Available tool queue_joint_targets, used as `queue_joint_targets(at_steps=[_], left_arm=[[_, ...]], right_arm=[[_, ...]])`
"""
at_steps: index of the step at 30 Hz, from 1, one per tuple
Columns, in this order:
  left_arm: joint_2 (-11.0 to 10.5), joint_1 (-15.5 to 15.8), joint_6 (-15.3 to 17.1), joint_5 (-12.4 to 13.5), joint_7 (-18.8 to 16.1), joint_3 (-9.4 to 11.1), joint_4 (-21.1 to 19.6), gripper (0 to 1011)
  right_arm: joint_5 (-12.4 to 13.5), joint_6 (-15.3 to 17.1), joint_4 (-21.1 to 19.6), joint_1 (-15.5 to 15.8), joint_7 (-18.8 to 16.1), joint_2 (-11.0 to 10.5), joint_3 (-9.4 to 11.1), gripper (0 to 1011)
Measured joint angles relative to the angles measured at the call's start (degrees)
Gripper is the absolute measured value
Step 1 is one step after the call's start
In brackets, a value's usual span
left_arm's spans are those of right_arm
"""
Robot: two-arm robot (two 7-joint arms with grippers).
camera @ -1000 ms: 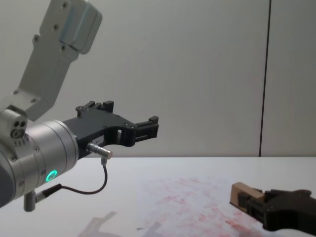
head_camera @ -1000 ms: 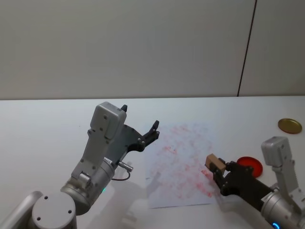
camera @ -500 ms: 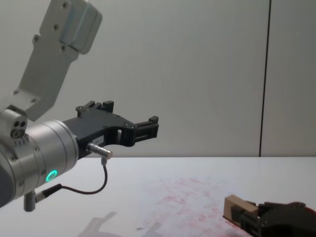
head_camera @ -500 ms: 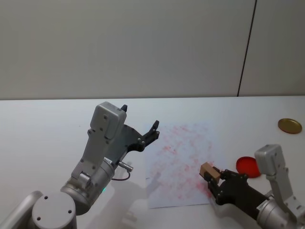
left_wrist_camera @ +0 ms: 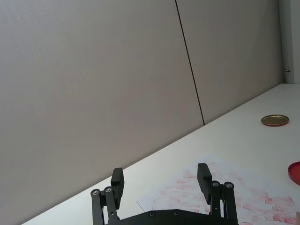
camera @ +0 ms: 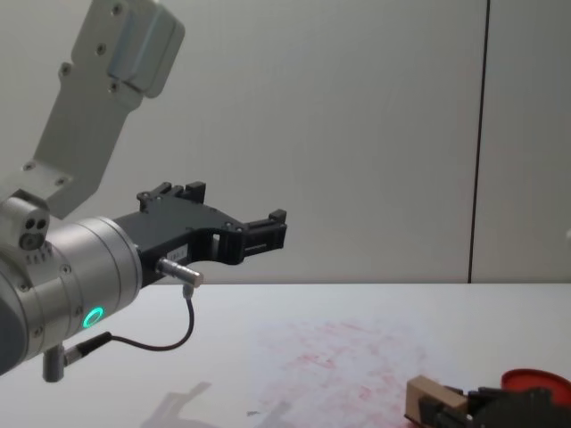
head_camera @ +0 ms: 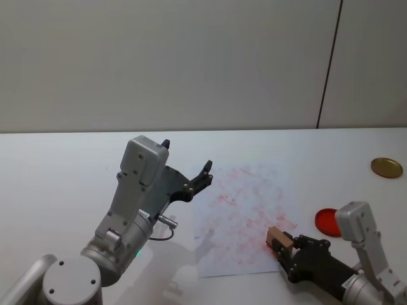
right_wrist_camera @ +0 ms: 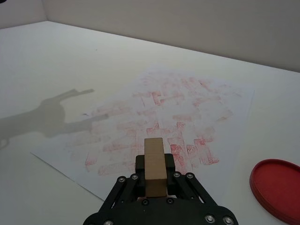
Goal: Use the one hand to pick up the stamp and affix it onto the A4 paper.
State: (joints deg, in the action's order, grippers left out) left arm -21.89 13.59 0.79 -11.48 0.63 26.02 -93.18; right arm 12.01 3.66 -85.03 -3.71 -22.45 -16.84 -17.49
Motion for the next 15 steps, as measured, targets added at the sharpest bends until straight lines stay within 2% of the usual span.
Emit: queue_joint_targets(at_steps=[15], left_arm=[[0.0, 0.0, 0.0, 0.0, 0.0, 0.0, 0.0, 993]], right_arm=[[-0.57, 1.56, 0.99, -0.99, -1.59, -0.29, 0.27, 221]])
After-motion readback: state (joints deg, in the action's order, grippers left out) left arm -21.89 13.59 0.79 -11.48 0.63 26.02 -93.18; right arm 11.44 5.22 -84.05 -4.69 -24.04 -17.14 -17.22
